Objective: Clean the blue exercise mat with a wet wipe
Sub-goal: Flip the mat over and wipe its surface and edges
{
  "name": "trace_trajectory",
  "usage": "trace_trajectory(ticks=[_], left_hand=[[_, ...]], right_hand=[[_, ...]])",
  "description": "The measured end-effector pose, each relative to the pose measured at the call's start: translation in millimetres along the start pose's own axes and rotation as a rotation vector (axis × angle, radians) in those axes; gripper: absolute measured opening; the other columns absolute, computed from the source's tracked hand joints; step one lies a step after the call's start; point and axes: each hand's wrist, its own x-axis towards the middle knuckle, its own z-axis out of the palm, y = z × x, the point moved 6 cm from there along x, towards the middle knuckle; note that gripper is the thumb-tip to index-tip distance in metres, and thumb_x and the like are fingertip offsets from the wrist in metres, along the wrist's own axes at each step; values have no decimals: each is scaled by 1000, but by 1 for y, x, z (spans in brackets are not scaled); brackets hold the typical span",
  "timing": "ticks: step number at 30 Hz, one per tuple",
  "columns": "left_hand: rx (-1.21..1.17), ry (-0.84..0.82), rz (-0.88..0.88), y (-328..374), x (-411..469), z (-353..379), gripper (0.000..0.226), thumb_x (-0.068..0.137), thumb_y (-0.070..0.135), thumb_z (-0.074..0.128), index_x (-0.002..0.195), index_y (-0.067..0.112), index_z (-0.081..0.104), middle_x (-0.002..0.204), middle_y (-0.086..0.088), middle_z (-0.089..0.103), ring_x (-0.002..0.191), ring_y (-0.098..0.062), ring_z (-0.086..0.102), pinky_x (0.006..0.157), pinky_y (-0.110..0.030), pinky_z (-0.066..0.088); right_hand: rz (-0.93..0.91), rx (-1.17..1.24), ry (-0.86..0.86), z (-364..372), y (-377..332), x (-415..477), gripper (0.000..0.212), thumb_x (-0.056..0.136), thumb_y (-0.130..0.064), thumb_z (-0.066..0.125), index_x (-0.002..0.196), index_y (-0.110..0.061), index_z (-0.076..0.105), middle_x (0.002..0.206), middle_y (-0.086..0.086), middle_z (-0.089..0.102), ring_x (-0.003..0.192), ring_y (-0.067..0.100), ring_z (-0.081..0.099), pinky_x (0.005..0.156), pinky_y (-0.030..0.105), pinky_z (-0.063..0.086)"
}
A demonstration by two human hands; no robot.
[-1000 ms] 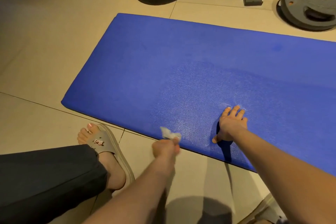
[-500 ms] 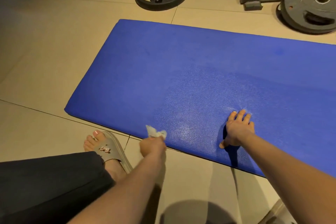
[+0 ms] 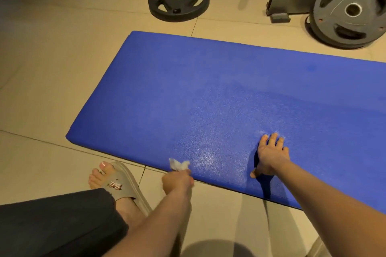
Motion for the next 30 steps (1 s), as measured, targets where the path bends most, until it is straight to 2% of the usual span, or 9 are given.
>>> trace_trajectory(ticks=[3, 8, 10, 13, 17, 19, 21, 24, 30], left_hand=[[-39, -135, -68, -19, -9, 23, 21, 81, -8, 73, 100, 0, 69, 77, -11, 66, 51, -20, 55, 51, -27, 54], [-88, 4, 18, 19, -2, -6, 14, 84, 1, 77, 79, 0, 64, 63, -9, 62, 51, -20, 55, 50, -24, 50], [-72, 66, 46, 31, 7, -19, 20, 85, 4, 76, 73, 2, 60, 64, -7, 61, 55, -20, 55, 61, -29, 49], [27, 99, 55, 33, 14, -24, 18, 84, 10, 79, 87, -3, 69, 80, -11, 70, 68, -28, 61, 67, -34, 48], [175, -8, 67, 17, 7, -12, 20, 78, 17, 85, 78, 4, 70, 81, -15, 74, 69, -30, 68, 70, -36, 57], [216, -55, 63, 20, 5, -10, 22, 72, 16, 88, 75, 6, 69, 76, -13, 72, 63, -28, 67, 72, -38, 61], [348, -87, 101, 30, 11, -9, 27, 71, 22, 91, 76, 5, 70, 73, -11, 72, 63, -28, 69, 67, -35, 60], [572, -58, 280, 63, 24, -22, 24, 80, 26, 82, 74, 7, 70, 76, -10, 72, 74, -31, 68, 66, -31, 53], [927, -118, 550, 119, 49, -40, 15, 87, 17, 69, 77, 7, 67, 81, -8, 67, 73, -27, 57, 64, -29, 42]], right_hand=[[-13, 15, 9, 1, 3, 0, 154, 63, -70, 83, 156, -2, -20, 163, 28, -20, 151, 50, -10, 123, 55, 17], [3, 30, 11, 2, 1, -3, 150, 66, -66, 83, 156, -2, -19, 163, 27, -21, 151, 49, -11, 122, 54, 17], [15, 44, -2, 2, -1, -5, 147, 69, -62, 84, 156, -2, -19, 162, 28, -21, 151, 49, -11, 122, 54, 18], [43, 140, -4, 2, -12, -10, 120, 85, -41, 73, 157, -1, -14, 163, 28, -19, 151, 50, -10, 122, 55, 20], [-10, 252, 124, 0, -50, -32, 80, 92, -34, 58, 155, -4, 20, 163, 24, 10, 150, 45, 13, 116, 49, 33], [-126, 233, 286, -6, -76, -50, 55, 91, -36, 57, 138, -10, 46, 146, 16, 38, 135, 36, 38, 104, 43, 42], [-248, 219, 381, -8, -101, -65, 39, 92, -36, 57, 123, -13, 56, 128, 11, 48, 121, 33, 49, 96, 40, 44], [-301, 191, 326, -2, -128, -73, 43, 92, -45, 59, 124, -17, 55, 125, 7, 46, 121, 30, 47, 95, 40, 44], [-156, 195, 34, -12, -135, -63, 57, 83, -46, 72, 131, -19, 57, 132, 7, 45, 129, 29, 46, 102, 42, 49]])
